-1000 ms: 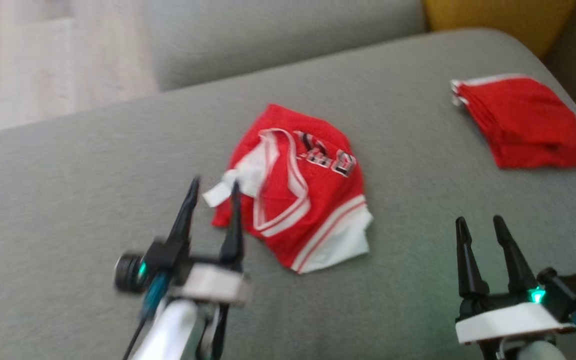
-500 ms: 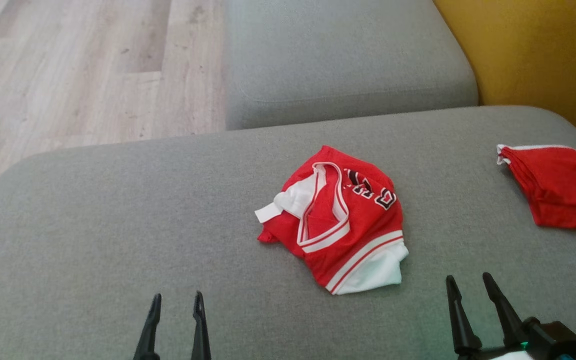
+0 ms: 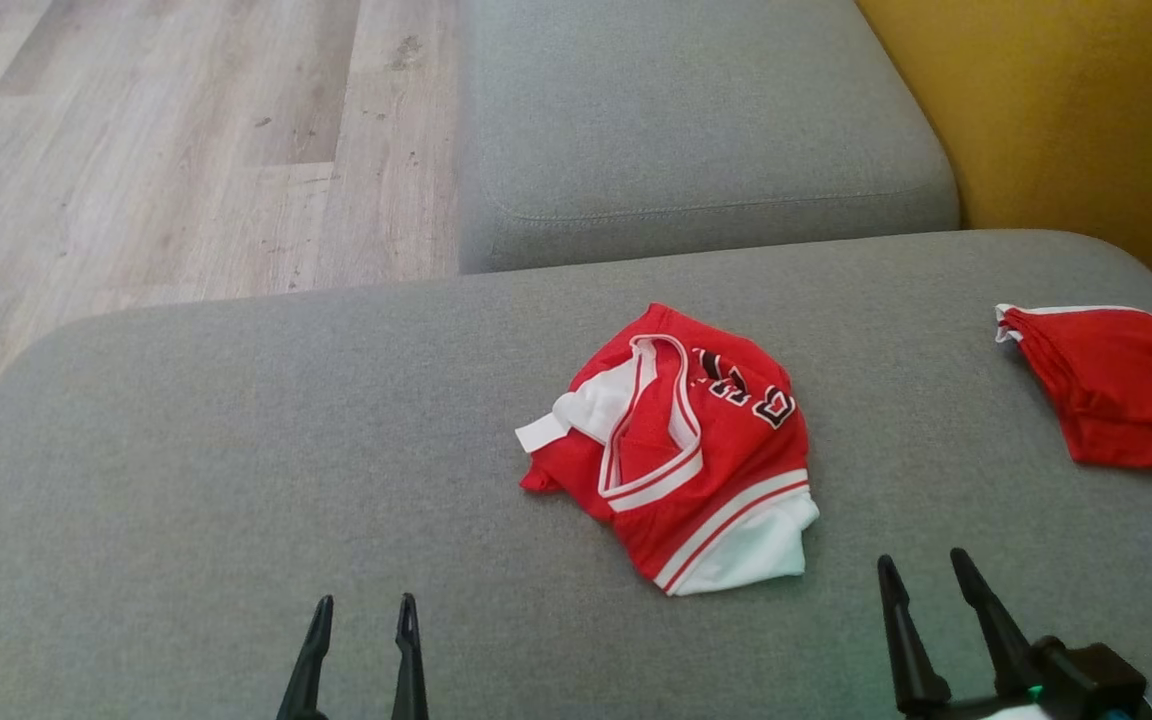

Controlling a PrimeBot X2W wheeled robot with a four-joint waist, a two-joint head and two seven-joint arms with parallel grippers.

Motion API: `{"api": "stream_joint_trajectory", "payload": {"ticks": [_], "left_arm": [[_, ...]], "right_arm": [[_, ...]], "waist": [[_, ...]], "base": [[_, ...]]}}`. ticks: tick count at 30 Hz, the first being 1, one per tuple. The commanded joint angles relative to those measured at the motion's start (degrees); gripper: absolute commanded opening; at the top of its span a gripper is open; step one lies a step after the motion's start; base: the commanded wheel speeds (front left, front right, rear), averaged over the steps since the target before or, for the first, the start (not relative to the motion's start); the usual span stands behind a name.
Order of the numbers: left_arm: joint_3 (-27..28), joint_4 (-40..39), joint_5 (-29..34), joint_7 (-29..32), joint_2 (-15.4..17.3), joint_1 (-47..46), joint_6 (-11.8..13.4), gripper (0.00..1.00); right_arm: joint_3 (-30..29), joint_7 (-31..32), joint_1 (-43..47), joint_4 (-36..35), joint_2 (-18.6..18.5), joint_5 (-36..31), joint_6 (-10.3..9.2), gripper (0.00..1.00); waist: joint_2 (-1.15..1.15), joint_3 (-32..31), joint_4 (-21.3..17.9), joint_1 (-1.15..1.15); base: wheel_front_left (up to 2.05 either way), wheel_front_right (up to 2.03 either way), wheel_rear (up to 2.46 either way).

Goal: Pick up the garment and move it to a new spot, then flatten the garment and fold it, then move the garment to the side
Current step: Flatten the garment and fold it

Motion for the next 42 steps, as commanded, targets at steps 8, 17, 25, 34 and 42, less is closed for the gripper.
{"api": "stream_joint_trajectory", "payload": {"ticks": [8,17,25,34,42], "left_arm": [[0.7,-1.5,-0.8,-0.5,-0.5,-2.6,0.3,1.00],[0.6,-1.1,-1.0,-0.5,-0.5,-3.0,0.6,1.00],[-2.0,1.9,-2.4,-0.5,-0.5,-5.7,-0.7,1.00],[-13.7,18.8,-8.3,-0.5,-0.5,-20.9,-5.7,1.00],[-22.8,30.3,-14.1,-0.5,-0.5,-32.0,-9.3,1.00]], "right_arm": [[1.9,-0.6,-2.0,-1.4,-1.4,-0.4,-0.05,1.00],[2.0,-0.6,-2.1,-1.5,-1.6,-0.5,-0.05,1.00],[2.5,-0.6,-2.8,-2.3,-2.4,-0.3,-0.05,1.00],[4.6,-0.6,-6.2,-2.7,-4.5,0.7,-0.05,1.00],[4.8,-0.6,-9.7,-3.1,-5.6,1.6,-0.05,1.00]], "waist": [[0.00,0.3,-0.4,0.00],[0.00,0.5,-0.4,0.00],[0.00,3.9,-1.5,0.00],[0.00,11.7,-6.0,0.00],[0.00,16.8,-9.9,0.00]], "base": [[0.00,0.00,0.00],[0.00,0.00,0.00],[0.00,0.00,0.00],[0.00,0.00,0.00],[0.00,0.00,0.00]]}}
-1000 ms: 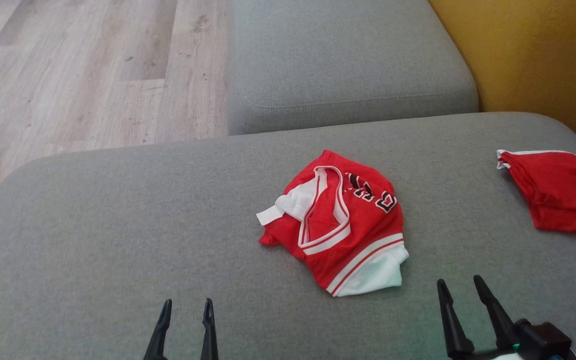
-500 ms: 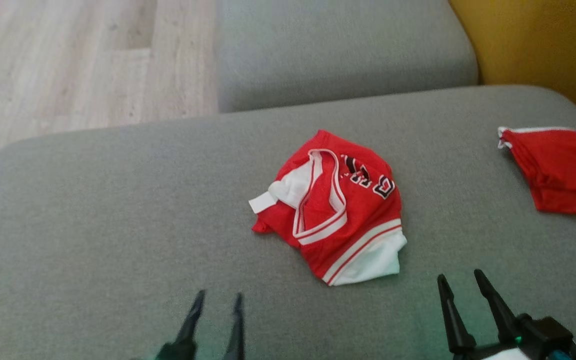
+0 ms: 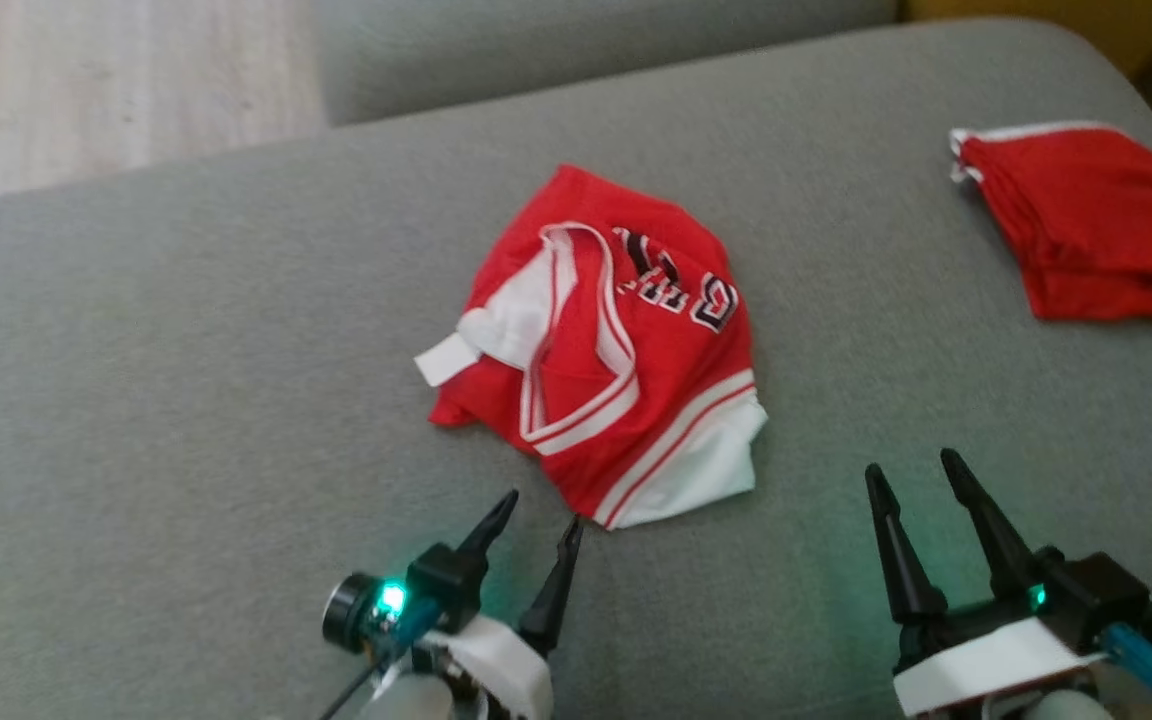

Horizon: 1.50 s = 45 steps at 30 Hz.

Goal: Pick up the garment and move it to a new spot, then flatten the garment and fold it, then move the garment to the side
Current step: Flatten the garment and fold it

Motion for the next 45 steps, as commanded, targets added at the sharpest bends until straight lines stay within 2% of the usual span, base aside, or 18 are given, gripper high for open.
{"api": "stream_joint_trajectory", "payload": {"ticks": [1,6,7,8,9,18,22,26,32,35,39,41,45], "left_arm": [[0.5,0.4,-0.1,-0.6,-0.1,-3.6,-0.2,1.00],[-0.8,2.6,-0.4,-0.6,-0.1,-8.4,-0.5,1.00],[-1.1,2.7,-0.2,-0.6,-0.1,-9.1,-0.8,0.96],[-1.3,2.6,0.4,-0.6,-0.1,-9.8,-0.9,0.37],[-1.3,2.2,1.0,-0.6,-0.1,-10.3,-1.0,0.00],[-3.5,-7.1,3.2,-0.6,-0.1,-14.9,-4.6,0.00],[-5.5,-11.0,1.5,-0.6,-0.1,-22.8,-6.2,0.00],[-5.8,-11.6,-1.8,-0.5,-0.1,-34.5,-7.0,0.00],[-0.8,-9.0,-5.2,-0.5,-0.1,-51.9,-7.2,0.00],[2.4,-4.7,-6.2,-0.5,0.2,-55.2,-6.4,0.00],[5.1,-0.3,-11.3,0.2,0.2,-49.7,-5.6,0.00],[6.1,1.7,-14.9,1.2,0.2,-42.9,-5.2,0.00],[7.5,6.8,-19.9,1.5,0.7,-26.2,-2.9,0.00]], "right_arm": [[1.2,-0.6,-2.2,-2.0,-1.5,0.6,-0.05,1.00],[1.4,-0.6,-3.8,-2.1,-1.6,0.9,-0.05,1.00],[1.4,-0.6,-4.0,-2.1,-1.6,1.0,-0.05,1.00],[1.5,-0.6,-4.2,-2.0,-1.6,1.0,-0.05,1.00],[1.6,-0.6,-4.3,-2.0,-1.5,1.0,-0.05,1.00],[2.6,-0.6,-5.0,-1.1,-0.3,0.9,-0.05,1.00],[3.7,-0.6,-5.2,-0.6,0.6,0.9,-0.05,1.00],[4.3,-0.6,-4.7,-0.5,1.5,0.9,-0.05,1.00],[4.2,-0.6,-2.6,-0.3,1.8,0.7,-0.05,1.00],[3.8,-0.6,-1.5,-0.4,1.7,0.4,-0.05,1.00],[2.9,-0.6,-0.7,-1.2,1.8,0.3,-0.05,1.00],[2.9,-0.6,-0.7,-1.5,1.8,0.3,-0.05,1.00],[2.2,-0.6,-1.1,-2.2,1.8,0.5,-0.05,1.00]], "waist": [[0.00,2.4,-2.1,-0.01],[0.00,4.8,-3.6,-0.01],[0.00,5.1,-3.8,-0.01],[0.00,5.3,-4.0,-0.01],[0.00,5.5,-4.2,-0.01],[0.00,3.7,-6.7,-0.01],[0.00,1.9,-9.2,-0.01],[0.00,0.0,-11.7,-0.01],[0.00,-2.8,-13.1,-0.01],[0.00,-4.0,-12.6,-0.01],[0.00,-3.7,-10.3,-0.01],[0.00,-2.9,-8.9,-0.01],[0.00,-0.6,-6.3,-0.01]], "base": [[0.00,0.00,0.00],[0.00,0.00,0.00],[0.00,0.00,0.00],[0.00,0.00,0.00],[0.00,0.00,0.00],[0.00,0.00,0.00],[0.00,0.00,0.00],[0.00,0.00,0.00],[0.00,0.00,0.00],[0.00,0.00,0.00],[0.00,0.00,0.00],[0.00,0.00,0.00],[0.00,0.00,0.00]]}}
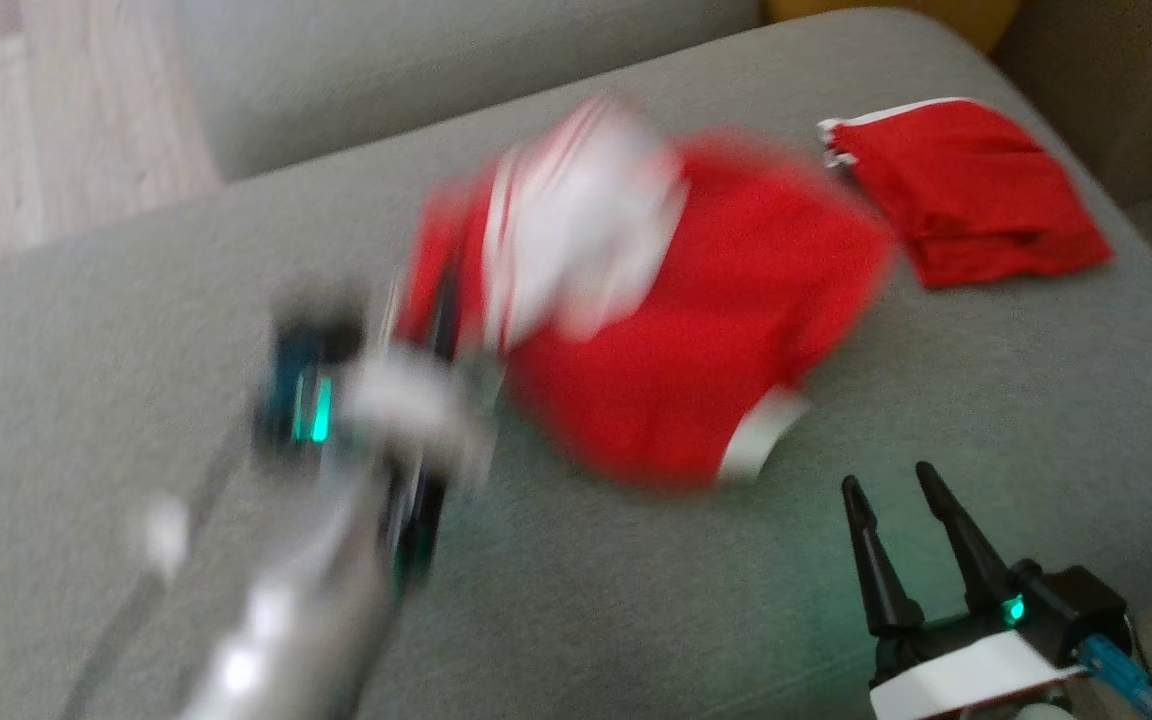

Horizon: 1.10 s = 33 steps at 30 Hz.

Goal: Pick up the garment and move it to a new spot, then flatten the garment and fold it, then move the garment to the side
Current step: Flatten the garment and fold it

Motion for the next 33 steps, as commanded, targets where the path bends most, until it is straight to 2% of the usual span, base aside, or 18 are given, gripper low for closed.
{"api": "stream_joint_trajectory", "payload": {"ticks": [1,5,9,10,11,12,16,17,19,23,27,31,33], "left_arm": [[2.2,0.3,-1.2,-0.8,1.7,3.4,0.5,0.00],[4.3,2.8,-3.0,-2.2,2.1,12.9,0.9,0.00],[7.6,-0.6,-2.5,-2.5,1.8,18.0,1.0,0.00],[8.6,-2.3,-1.5,-2.5,1.8,19.0,1.5,0.08],[9.4,-4.1,-0.2,-2.5,1.8,20.1,1.9,0.65],[10.3,-6.1,1.2,-2.5,1.8,21.2,2.4,1.00],[14.2,-15.5,8.1,-2.6,1.6,25.9,5.1,1.00],[14.2,-15.5,8.1,-2.6,1.6,25.9,5.1,1.00],[15.3,-20.2,12.7,-2.6,1.5,28.3,6.4,1.00],[12.6,-26.3,22.3,-2.6,1.7,32.7,7.2,1.00],[6.6,-25.0,28.7,-2.6,2.0,34.3,5.4,1.00],[1.2,-18.7,33.7,-2.2,2.1,31.8,4.4,1.00],[-0.9,-13.3,35.8,-1.4,1.7,28.6,4.9,1.00]], "right_arm": [[0.9,-0.6,-2.3,-2.1,-0.5,-0.1,-0.05,1.00],[0.6,-0.6,-3.3,-2.3,-0.9,0.0,-0.05,1.00],[-0.1,-0.6,-3.1,-2.3,-1.3,0.0,-0.05,1.00],[-0.1,-0.6,-3.0,-2.2,-1.4,0.0,-0.05,1.00],[-0.1,-0.6,-2.9,-2.1,-1.4,-0.1,-0.05,1.00],[0.0,-0.6,-2.7,-2.0,-1.4,-0.1,-0.05,1.00],[0.2,-0.6,-2.1,-1.8,-1.2,-0.1,-0.05,1.00],[0.2,-0.6,-2.1,-1.8,-1.2,-0.1,-0.05,1.00],[0.1,-0.6,-1.8,-1.8,-1.1,-0.2,-0.05,1.00],[0.1,-0.6,-1.5,-1.8,-1.0,-0.2,-0.05,1.00],[0.3,-0.6,-1.6,-2.0,-1.1,-0.1,-0.05,1.00],[0.6,-0.6,-2.3,-2.2,-1.5,0.0,-0.05,1.00],[1.0,-0.6,-2.9,-2.2,-1.9,0.1,-0.05,1.00]], "waist": [[0.00,2.3,2.3,0.00],[0.00,3.7,3.9,0.00],[0.00,3.4,5.5,0.00],[0.00,3.3,5.8,0.00],[0.00,3.1,6.1,0.00],[0.00,2.8,6.4,0.00],[0.00,2.0,7.2,0.00],[0.00,2.0,7.2,0.00],[0.00,1.7,7.6,0.00],[0.00,1.3,8.3,0.00],[0.00,1.7,8.7,0.00],[0.00,2.8,8.9,0.00],[0.00,3.8,8.6,0.00]], "base": [[0.00,0.00,0.00],[0.00,0.00,0.00],[0.00,0.00,0.00],[0.00,0.00,0.00],[0.00,0.00,0.00],[0.00,0.00,0.00],[0.00,0.00,0.00],[0.00,0.00,0.00],[0.00,0.00,0.00],[0.00,0.00,0.00],[0.00,0.00,0.00],[0.00,0.00,0.00],[0.00,0.00,0.00]]}}
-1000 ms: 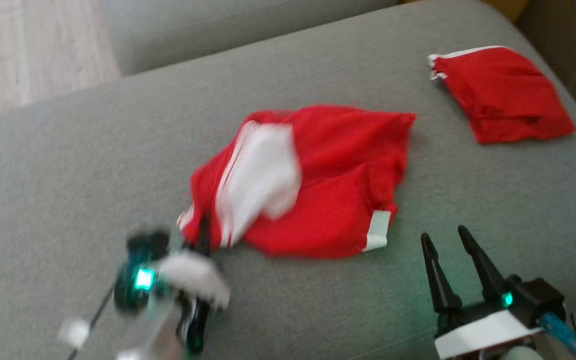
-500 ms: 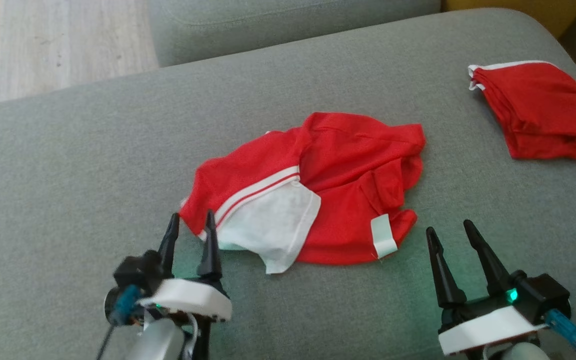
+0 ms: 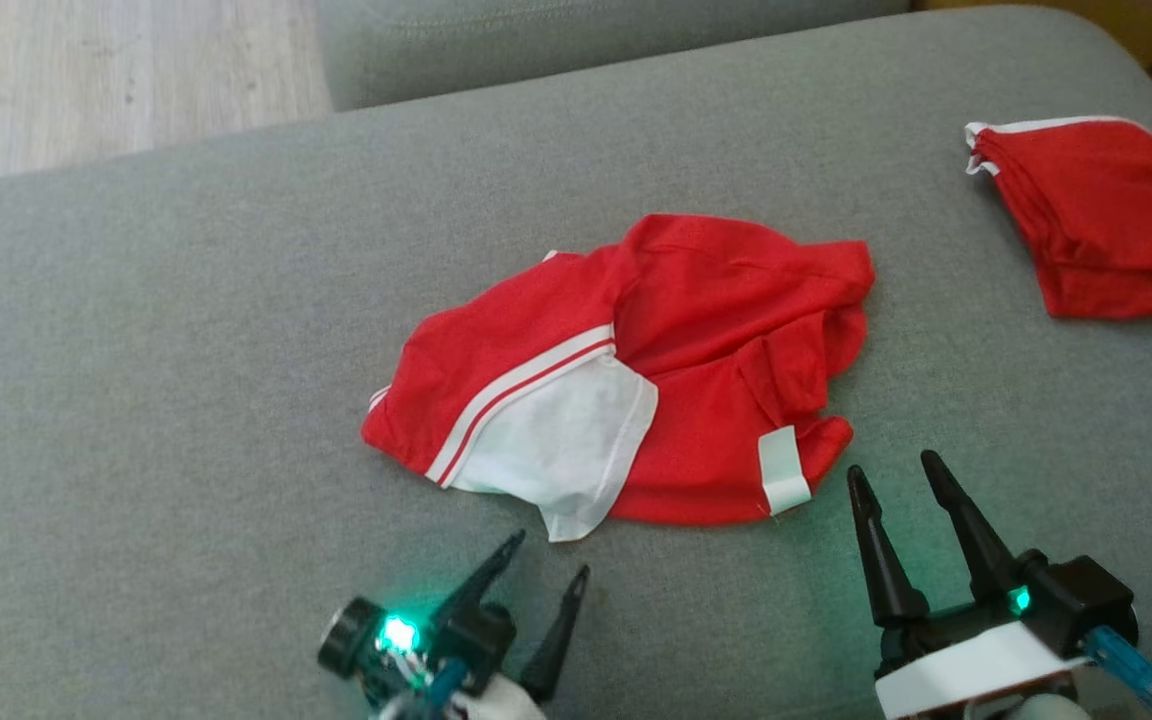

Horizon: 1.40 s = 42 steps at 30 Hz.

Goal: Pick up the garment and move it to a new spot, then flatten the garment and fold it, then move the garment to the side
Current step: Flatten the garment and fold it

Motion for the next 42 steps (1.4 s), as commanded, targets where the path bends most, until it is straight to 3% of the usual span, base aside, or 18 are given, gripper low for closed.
{"api": "stream_joint_trajectory", "payload": {"ticks": [1,11,12,13,14,16,23,28,35,42], "left_arm": [[1.2,-0.7,0.2,-0.5,-0.1,-3.4,0.4,1.00],[-0.2,7.7,-2.8,-1.4,-0.8,-8.4,0.7,0.98],[-0.4,7.9,-3.2,-1.5,-0.8,-8.7,0.7,0.78],[-0.8,7.9,-3.6,-1.5,-0.8,-8.8,0.7,0.48],[-1.2,7.9,-4.1,-1.5,-0.8,-8.9,0.7,0.40],[-2.0,7.8,-4.8,-1.5,-0.8,-9.0,0.5,0.00],[-2.2,5.7,-5.7,-1.6,-0.8,-8.1,1.1,0.00],[0.2,0.4,-6.4,-1.6,1.2,-5.3,2.7,0.00],[4.0,-12.5,-6.8,-0.3,8.5,0.4,6.6,0.00],[8.4,-22.4,-8.5,2.3,13.4,2.1,9.3,0.00]], "right_arm": [[1.4,-0.6,-2.2,-1.8,-1.2,0.2,-0.05,1.00],[1.3,-0.6,-3.1,-1.6,-1.8,0.4,-0.05,1.00],[1.3,-0.6,-3.2,-1.6,-1.8,0.4,-0.05,1.00],[1.3,-0.6,-3.2,-1.5,-1.7,0.4,-0.05,1.00],[1.3,-0.6,-3.2,-1.5,-1.7,0.4,-0.05,1.00],[1.2,-0.6,-3.2,-1.4,-1.6,0.4,-0.05,1.00],[0.8,-0.6,-2.7,-1.3,-1.4,0.3,-0.05,1.00],[-0.1,-0.6,-2.4,-1.3,-1.4,0.6,-0.05,1.00],[-3.2,-0.6,-2.8,0.0,-2.9,2.6,-0.05,1.00],[-2.5,-0.6,-9.3,7.0,-6.6,7.9,-0.05,1.00]], "waist": [[0.00,0.4,-0.2,0.00],[0.00,1.8,-1.1,0.00],[0.00,1.8,-1.2,0.00],[0.00,1.8,-1.2,0.00],[0.00,1.7,-1.3,0.00],[0.00,1.5,-1.3,0.00],[0.00,0.6,-0.7,0.00],[0.00,-0.3,0.4,0.00],[0.00,-1.0,4.0,0.00],[0.00,0.6,6.6,0.00]], "base": [[0.00,0.00,0.00],[0.00,0.00,0.00],[0.00,0.00,0.00],[0.00,0.00,0.00],[0.00,0.00,0.00],[0.00,0.00,0.00],[0.00,0.00,0.00],[0.00,0.00,0.00],[0.00,0.00,0.00],[0.00,0.00,0.00]]}}
